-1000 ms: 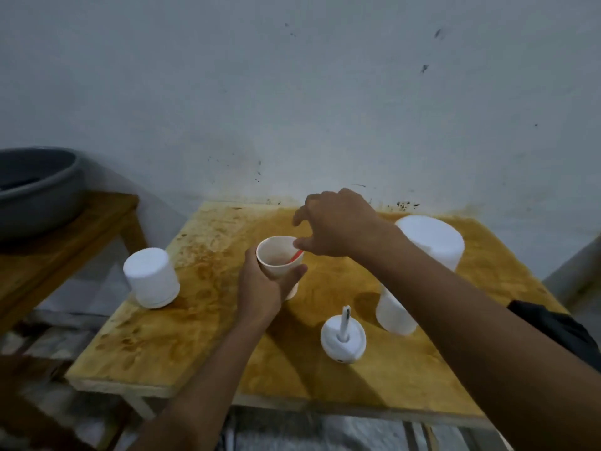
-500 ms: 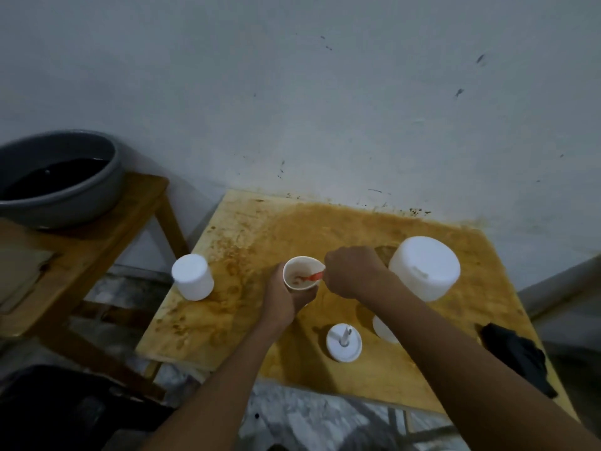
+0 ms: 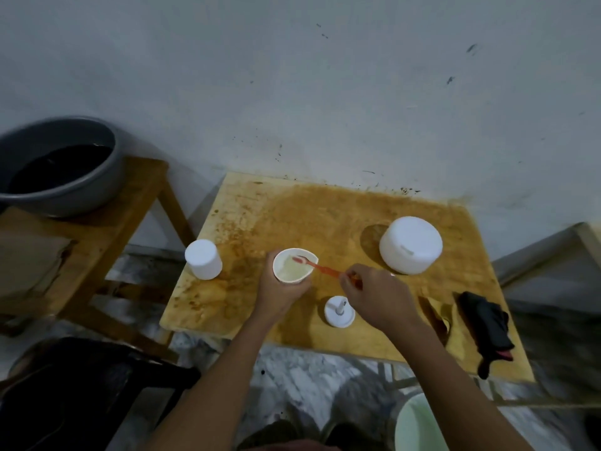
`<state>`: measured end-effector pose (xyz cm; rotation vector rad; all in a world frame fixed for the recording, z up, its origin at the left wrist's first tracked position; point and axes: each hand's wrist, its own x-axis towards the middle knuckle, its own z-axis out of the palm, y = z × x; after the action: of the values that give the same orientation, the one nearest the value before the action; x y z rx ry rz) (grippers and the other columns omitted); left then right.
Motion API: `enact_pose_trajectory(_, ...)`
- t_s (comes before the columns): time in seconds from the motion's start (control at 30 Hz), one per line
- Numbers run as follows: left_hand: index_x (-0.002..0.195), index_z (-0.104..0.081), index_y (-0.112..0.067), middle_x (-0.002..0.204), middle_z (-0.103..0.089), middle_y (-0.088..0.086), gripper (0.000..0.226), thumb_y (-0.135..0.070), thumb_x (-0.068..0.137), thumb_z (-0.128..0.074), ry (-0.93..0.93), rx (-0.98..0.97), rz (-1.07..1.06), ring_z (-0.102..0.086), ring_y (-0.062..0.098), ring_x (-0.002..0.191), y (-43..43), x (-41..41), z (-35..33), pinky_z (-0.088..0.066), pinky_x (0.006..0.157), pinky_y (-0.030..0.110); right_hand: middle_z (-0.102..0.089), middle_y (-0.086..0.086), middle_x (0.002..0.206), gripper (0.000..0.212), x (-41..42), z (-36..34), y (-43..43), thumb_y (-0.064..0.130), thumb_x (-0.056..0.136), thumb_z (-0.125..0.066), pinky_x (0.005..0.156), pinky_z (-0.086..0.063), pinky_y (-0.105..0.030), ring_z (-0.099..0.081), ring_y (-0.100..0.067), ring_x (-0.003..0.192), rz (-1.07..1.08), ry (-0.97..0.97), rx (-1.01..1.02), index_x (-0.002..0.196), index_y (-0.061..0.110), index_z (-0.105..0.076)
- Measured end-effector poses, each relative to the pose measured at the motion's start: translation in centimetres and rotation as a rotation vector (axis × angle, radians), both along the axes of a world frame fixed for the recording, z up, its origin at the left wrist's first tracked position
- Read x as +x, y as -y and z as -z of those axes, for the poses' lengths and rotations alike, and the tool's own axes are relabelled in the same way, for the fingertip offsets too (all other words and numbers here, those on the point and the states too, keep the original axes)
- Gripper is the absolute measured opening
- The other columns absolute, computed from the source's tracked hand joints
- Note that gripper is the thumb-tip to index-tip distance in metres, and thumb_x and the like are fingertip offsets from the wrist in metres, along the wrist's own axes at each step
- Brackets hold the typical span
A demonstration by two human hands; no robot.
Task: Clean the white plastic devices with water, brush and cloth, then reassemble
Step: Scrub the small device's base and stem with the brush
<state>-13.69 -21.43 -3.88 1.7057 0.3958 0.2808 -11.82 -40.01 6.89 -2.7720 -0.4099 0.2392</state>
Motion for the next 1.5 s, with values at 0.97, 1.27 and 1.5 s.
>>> enact_pose_trajectory(0.97,0.122,-0.051,-0.028,0.107,-0.059,-0.004,0.069,-0.026,0.062,-0.086,-0.168,0.477,0.456,-0.057,0.020,0.097,0.0,0.3,0.4,-0.053,0.073,0.038,-0.054,0.010,0.064,0.025,-5.7,4.4,6.9,0.035,0.100,-0.048,0.051,-0.034,-0.026,-0.052,-0.006,0.058,0.407,-0.010,0.399,0.117,0.022,-0.063)
enact_pose_trajectory(1.27,0.122,-0.052,-0.022,0.111,-0.061,0.004,0.068,-0.025,0.063,-0.085,-0.177,0.683,0.549,-0.057,0.026,0.097,1.0,0.6,0.4,-0.038,0.062,0.029,-0.056,0.007,0.064,0.026,-5.7,4.7,7.5,0.036,0.100,-0.049,0.052,-0.039,-0.029,-0.054,-0.010,0.059,0.434,-0.017,0.423,0.119,0.024,-0.062)
enact_pose_trajectory(1.5,0.126,-0.050,-0.023,0.115,-0.059,0.004,0.073,-0.026,0.062,-0.084,-0.217,0.776,0.567,-0.055,0.028,0.103,1.4,0.8,0.7,-0.035,0.064,0.030,-0.057,0.005,0.064,0.024,-5.5,4.7,7.7,0.036,0.100,-0.049,0.055,-0.047,-0.040,-0.055,-0.013,0.059,0.431,-0.021,0.436,0.117,0.026,-0.063)
